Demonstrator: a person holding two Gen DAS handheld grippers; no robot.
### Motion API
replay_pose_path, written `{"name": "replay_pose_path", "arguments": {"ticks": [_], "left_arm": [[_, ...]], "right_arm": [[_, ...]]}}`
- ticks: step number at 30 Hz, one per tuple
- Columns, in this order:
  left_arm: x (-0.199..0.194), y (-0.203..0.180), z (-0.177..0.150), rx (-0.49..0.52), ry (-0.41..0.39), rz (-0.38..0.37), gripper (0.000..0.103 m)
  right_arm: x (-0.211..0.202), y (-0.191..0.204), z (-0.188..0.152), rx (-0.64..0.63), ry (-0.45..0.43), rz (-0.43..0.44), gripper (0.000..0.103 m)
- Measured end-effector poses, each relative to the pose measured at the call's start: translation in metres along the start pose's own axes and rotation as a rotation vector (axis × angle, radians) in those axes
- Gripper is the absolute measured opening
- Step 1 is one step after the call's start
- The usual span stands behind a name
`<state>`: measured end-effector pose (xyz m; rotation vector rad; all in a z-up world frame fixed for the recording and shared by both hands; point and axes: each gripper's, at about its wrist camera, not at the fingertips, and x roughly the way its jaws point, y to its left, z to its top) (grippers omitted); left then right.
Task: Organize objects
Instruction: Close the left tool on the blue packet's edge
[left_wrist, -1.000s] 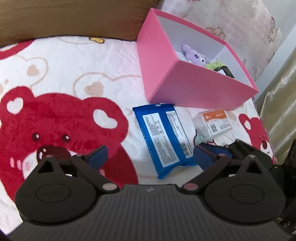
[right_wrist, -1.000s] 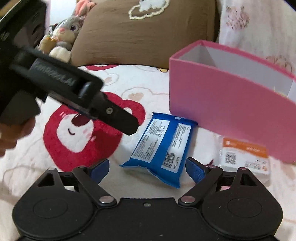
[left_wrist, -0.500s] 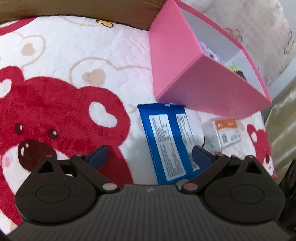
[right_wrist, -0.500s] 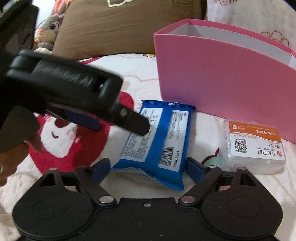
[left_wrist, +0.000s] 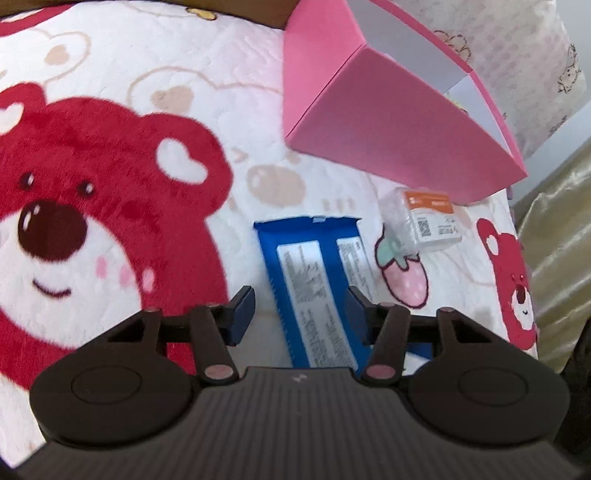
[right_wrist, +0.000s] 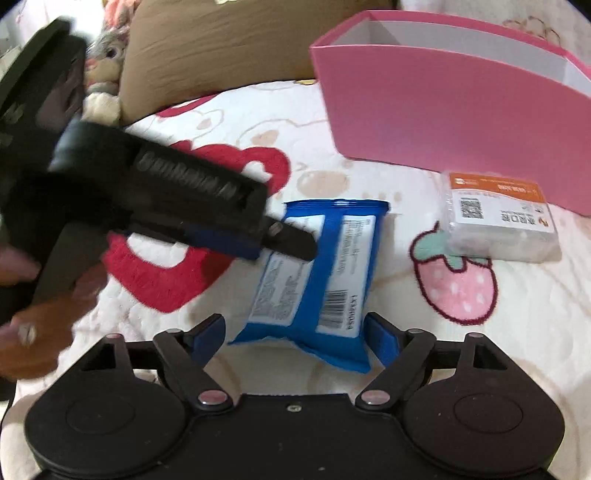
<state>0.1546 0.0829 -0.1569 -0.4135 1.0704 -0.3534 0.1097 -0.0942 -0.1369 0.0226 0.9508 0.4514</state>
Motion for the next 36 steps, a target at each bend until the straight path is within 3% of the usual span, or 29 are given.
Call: {"name": "replay_pose_path", "arguments": {"ticks": [2,5,6,12,15,19,36], "left_arm": [[-0.002,0.003,-0.005,-0.026,-0.007,-0.011,0.049],[-0.001,0.007,-0.011,-0.037,-0.012,-0.053,0.026],[0.001,0.009,-0.012,-0.053,-0.014,-0.05,0.025],[0.001,0.01,-0.014,-0.08,-0.021,-0.046,0.024],[0.002,0.008,-0.016,-0.076,-0.029,-0.034,0.024],[0.002,0.005,-0.017,-0.081,-0.024,-0.066,0.024],[-0.046,-0.058,-0.036,0.134,-0.003,-0.059,0.028]], "right_arm": [[0.002,-0.003,0.003,0.017,0.012,0.01,0.089],[0.002,-0.008,0.005,0.038,-0.001,0.031,0.091],[0.003,-0.008,0.005,0.041,-0.001,0.031,0.091],[0.012,0.001,0.006,-0.008,-0.007,-0.036,0.093],[0.017,0.006,0.004,-0.062,-0.01,-0.107,0.08],[0.012,0.008,0.006,-0.058,0.006,-0.136,0.067],[-0.055,0.003,-0.009,0.064,-0.051,-0.078,0.062]]}}
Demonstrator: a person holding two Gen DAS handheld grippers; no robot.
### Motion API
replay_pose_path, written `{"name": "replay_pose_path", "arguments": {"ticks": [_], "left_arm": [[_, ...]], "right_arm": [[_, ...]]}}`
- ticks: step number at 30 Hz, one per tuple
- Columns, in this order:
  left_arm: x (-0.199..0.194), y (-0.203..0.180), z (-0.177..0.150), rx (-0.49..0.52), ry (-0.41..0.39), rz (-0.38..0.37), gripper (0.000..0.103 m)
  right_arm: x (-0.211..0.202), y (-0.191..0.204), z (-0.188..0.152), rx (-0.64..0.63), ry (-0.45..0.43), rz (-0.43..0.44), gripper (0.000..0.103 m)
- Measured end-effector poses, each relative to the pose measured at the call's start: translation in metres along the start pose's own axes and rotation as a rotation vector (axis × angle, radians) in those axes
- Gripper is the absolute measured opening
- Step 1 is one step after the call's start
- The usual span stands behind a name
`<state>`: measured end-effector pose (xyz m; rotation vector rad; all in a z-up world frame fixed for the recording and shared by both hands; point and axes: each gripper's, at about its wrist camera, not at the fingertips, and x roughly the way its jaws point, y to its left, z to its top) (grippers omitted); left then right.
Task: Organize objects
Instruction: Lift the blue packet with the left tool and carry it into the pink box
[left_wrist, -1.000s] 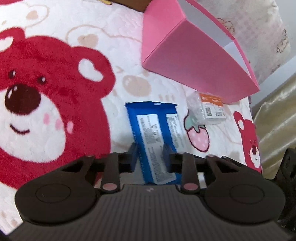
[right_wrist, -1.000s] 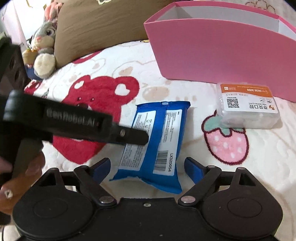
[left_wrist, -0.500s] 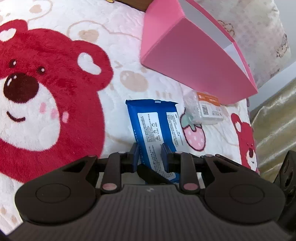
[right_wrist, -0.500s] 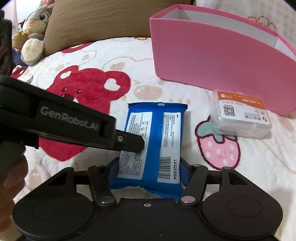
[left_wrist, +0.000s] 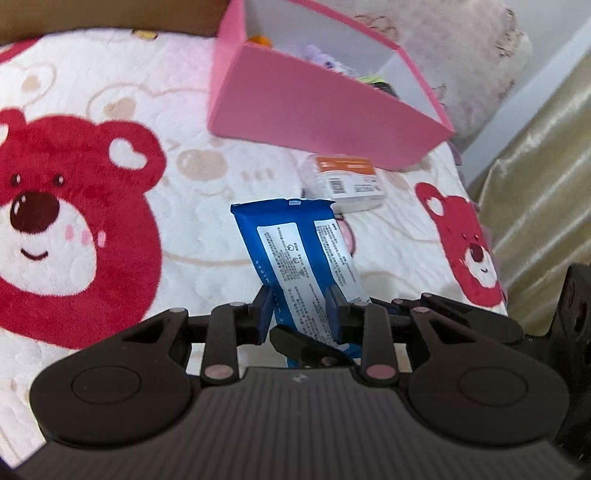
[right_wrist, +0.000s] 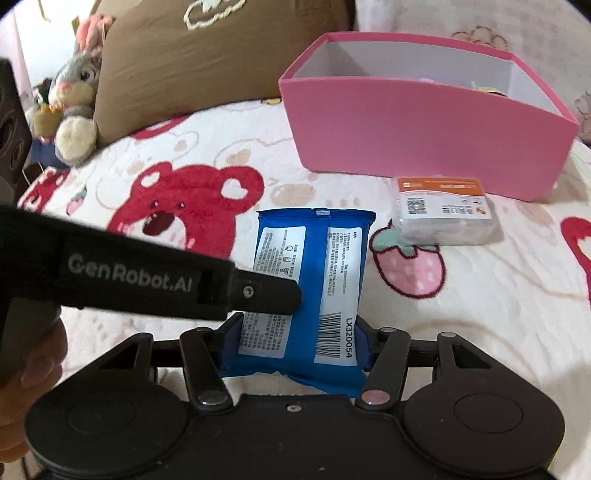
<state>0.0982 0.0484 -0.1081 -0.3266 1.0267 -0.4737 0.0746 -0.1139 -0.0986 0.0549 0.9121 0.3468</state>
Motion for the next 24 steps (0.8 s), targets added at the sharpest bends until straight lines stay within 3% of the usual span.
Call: {"name": "replay_pose_path", "arguments": {"ticks": [6,17,24], "left_arm": [[-0.021,-0.022,0.002,0.062,0.003,-0.026,0.032],[-0.058,-0.056,0.017,0.077,0.033,-0.1,0.034],[-0.074,-0.08,0.038,0.121,0.039,-0.075,0.034]], "right_arm": [[-0.032,-0.001,-0.004,0.044,-0.056,0.003,0.062],[-0.085,-0.012,0.002,0.095,-0.129,0.049,0.061],[-0.112,-0.02,0.027,0.079,-0.155,0.083,0.057]]}}
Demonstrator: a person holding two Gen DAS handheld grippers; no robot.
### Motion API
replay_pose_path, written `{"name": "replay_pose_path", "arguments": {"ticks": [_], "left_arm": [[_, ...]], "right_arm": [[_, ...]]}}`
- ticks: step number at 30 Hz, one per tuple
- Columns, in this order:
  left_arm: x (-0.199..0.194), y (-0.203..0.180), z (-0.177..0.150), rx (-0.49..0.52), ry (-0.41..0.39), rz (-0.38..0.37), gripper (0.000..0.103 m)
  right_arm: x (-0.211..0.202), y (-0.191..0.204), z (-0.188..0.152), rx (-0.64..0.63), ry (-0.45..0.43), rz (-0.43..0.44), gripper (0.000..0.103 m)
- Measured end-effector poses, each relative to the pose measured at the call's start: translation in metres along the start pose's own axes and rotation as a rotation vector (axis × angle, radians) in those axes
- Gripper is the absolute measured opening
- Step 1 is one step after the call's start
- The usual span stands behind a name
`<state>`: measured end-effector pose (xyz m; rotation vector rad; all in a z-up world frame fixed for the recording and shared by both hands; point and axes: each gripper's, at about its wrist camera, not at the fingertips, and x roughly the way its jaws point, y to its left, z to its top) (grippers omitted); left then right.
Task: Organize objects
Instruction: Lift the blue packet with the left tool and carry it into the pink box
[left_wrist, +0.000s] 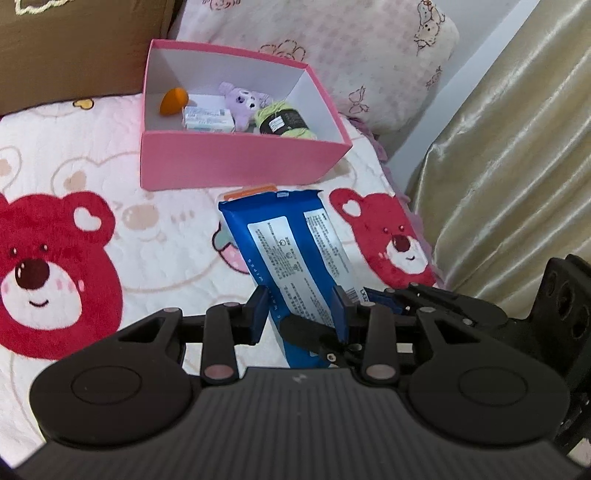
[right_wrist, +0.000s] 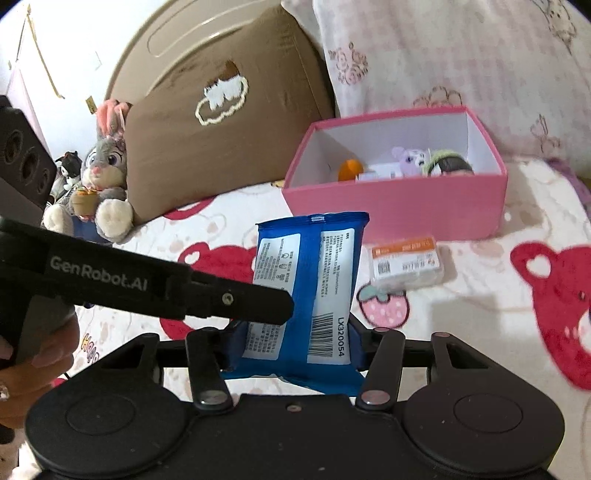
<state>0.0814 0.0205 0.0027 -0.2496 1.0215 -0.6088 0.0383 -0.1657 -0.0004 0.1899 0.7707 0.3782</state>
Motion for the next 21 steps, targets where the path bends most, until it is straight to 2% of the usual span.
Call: {"name": "replay_pose_path", "arguments": {"ticks": [10,16,21], "left_arm": [[-0.018,-0.011,0.053,-0.018,-0.043,0.013,0.034],[-0.008,-0.015,0.098,-0.008,-0.046,0.036,0.034],[0.014,-0.007,0.131,-0.05,-0.01,0.035,0.034]], "right_arm": [[-0.006,0.011,0.06,-0.146,-0.024,-0.032,0.055],[0.01,0.0,0.101,-0.269,-0.01,-0.034,0.055],[0.033,-0.017,0.13,-0.37,0.044,-0.003,0.054]]}}
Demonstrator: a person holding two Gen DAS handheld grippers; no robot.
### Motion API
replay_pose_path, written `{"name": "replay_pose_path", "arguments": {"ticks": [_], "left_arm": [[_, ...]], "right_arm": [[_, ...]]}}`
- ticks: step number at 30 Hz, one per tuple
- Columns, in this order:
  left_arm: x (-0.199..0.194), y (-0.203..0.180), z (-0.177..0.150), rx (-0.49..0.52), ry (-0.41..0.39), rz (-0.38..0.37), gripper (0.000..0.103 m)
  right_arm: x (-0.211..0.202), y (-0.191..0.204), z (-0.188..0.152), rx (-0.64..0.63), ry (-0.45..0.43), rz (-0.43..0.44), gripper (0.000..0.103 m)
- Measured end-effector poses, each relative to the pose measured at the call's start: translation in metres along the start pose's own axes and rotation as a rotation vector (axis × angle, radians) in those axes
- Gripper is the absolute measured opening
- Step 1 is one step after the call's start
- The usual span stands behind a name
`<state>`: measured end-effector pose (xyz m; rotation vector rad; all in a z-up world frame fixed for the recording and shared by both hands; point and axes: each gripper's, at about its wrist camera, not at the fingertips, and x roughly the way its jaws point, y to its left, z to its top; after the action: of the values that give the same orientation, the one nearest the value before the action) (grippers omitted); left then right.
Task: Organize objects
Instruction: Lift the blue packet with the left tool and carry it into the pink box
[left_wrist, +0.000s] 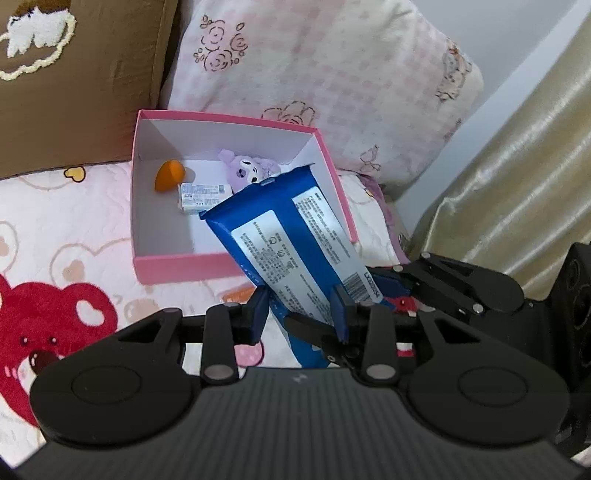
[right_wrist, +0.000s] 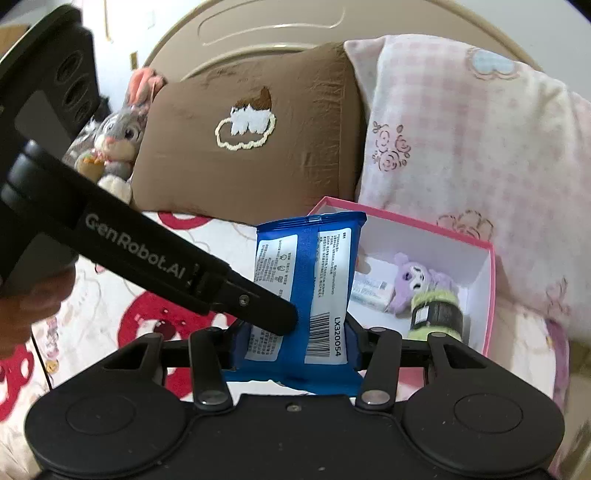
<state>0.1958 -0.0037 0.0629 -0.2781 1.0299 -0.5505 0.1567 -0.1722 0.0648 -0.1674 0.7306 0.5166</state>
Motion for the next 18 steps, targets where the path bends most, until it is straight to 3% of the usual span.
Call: {"name": "replay_pose_path", "arguments": {"ticks": [6,10,18], "left_arm": [[0.032,0.014,0.025,-0.056,0.017,0.011,0.033],[0.05,0.034,0.036,-0.141,0.021,-0.039,0.034],[0.078,0.068,0.059,-0.272,0.051,-0.075,0.034]], "right_arm": [[0.035,-0.024,0.015,-0.141,0.036,0.032,0.054],[0.055,-0.037,0.028,-0.27,0.099,0.079,0.054],[0.096,-0.06,0.044,-0.379,0.16,0.185,0.054]]}}
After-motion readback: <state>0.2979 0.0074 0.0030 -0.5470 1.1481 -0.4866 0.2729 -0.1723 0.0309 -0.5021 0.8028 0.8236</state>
